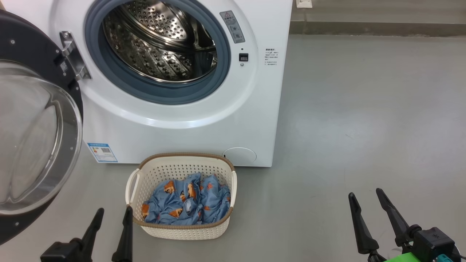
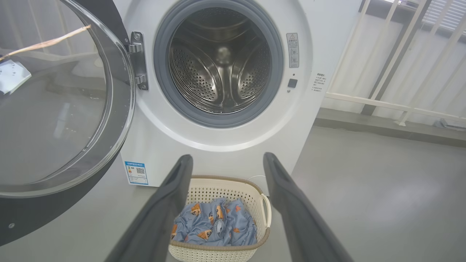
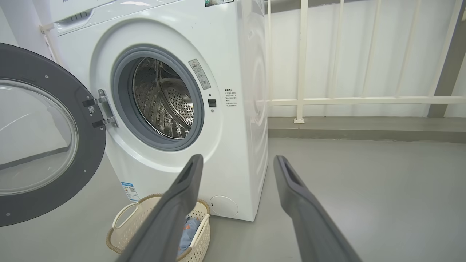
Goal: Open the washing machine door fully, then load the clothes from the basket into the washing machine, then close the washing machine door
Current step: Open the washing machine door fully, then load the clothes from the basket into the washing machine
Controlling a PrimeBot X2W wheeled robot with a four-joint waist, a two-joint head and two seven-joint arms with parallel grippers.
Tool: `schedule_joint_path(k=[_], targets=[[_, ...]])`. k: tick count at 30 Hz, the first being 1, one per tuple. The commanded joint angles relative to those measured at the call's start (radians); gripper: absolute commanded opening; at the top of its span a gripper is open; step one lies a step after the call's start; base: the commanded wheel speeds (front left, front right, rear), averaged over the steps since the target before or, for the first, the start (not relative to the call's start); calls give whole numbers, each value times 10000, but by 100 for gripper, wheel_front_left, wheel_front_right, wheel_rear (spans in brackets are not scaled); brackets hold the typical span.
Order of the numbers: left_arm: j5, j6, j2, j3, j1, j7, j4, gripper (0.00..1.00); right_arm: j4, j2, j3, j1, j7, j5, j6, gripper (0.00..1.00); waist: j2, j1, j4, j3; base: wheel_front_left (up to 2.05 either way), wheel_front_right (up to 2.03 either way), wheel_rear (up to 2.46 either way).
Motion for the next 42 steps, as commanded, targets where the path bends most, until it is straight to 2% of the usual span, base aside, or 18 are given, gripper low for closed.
schedule_joint_path(k=[1,33,42], targets=[[54,-12,193,304,-418,-113,-167,100,-234,-68,236,-251,-60,-21,16,100,0,0,7,-4,0,0,0],[-238,-41,368,5,-544,-177,108,100,-189,-68,301,-230,13,-55,16,100,0,0,116,0,0,0,0],[-1279,-182,301,80,-464,143,-82,100,-148,-68,300,-195,30,-101,16,100,0,0,135,-22,18,-24,6]])
